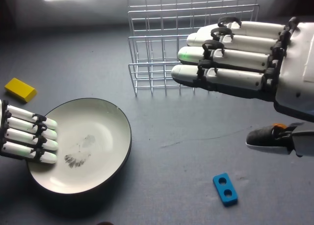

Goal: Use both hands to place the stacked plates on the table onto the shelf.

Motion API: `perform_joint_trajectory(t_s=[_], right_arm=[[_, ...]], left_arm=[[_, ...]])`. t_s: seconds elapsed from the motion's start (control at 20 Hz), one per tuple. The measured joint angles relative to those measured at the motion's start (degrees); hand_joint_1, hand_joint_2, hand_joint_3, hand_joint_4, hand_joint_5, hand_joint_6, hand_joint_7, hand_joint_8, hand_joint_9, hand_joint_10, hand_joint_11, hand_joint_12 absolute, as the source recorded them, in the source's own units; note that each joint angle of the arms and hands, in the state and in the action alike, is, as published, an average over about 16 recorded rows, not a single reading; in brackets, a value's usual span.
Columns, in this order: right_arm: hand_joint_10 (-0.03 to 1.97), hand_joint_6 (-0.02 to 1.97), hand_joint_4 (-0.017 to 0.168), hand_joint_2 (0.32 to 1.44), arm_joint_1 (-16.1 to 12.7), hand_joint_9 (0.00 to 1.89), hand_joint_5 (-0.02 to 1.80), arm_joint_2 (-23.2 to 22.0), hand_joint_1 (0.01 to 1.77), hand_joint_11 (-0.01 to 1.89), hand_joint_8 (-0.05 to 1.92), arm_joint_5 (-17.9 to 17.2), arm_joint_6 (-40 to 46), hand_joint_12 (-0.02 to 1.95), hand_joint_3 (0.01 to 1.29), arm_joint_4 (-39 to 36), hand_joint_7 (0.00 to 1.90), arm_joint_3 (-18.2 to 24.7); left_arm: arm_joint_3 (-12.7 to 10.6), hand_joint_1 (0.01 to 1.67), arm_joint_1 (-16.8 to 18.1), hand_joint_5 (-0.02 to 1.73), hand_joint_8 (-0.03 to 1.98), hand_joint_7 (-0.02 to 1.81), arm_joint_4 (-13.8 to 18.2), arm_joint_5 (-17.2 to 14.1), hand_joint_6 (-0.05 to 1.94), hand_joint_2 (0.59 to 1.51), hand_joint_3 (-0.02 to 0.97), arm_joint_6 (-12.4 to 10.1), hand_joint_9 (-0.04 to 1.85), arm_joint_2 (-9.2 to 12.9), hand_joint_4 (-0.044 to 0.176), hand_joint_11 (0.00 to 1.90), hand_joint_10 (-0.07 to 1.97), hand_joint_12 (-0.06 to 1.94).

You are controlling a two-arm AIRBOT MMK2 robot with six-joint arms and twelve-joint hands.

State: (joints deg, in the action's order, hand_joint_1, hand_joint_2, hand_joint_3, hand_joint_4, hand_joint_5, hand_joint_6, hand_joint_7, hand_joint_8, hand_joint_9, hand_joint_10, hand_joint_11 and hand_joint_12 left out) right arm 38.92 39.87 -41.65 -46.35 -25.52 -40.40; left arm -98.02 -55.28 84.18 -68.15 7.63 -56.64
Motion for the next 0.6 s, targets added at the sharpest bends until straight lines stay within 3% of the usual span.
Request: perform_joint_trajectory(t_s=[0.3, 0.6], right_arm=[[0.01, 0.02, 0.005, 1.06, -0.3, 0.02, 0.06, 2.2, 1.01, 0.01, 0.01, 2.2, -3.5, 0.26, 0.02, 0.1, 0.02, -0.3], [0.01, 0.01, 0.005, 1.06, -1.0, 0.02, 0.07, 6.3, 1.01, 0.01, 0.01, 5.3, -7.4, 0.27, 0.02, 0.3, 0.02, -1.4]], left_arm=[[0.7, 0.02, -0.1, 0.00, -0.01, 0.01, -0.3, 0.9, 0.00, 1.118, 0.018, -0.5, 0.01, -0.5, 0.002, 0.01, 0.01, -0.02], [3.7, 0.01, 1.3, -0.01, -0.01, 0.00, 0.5, 3.0, 0.00, 1.119, 0.018, -2.2, 0.01, -0.6, -0.001, 0.01, 0.01, -0.01]])
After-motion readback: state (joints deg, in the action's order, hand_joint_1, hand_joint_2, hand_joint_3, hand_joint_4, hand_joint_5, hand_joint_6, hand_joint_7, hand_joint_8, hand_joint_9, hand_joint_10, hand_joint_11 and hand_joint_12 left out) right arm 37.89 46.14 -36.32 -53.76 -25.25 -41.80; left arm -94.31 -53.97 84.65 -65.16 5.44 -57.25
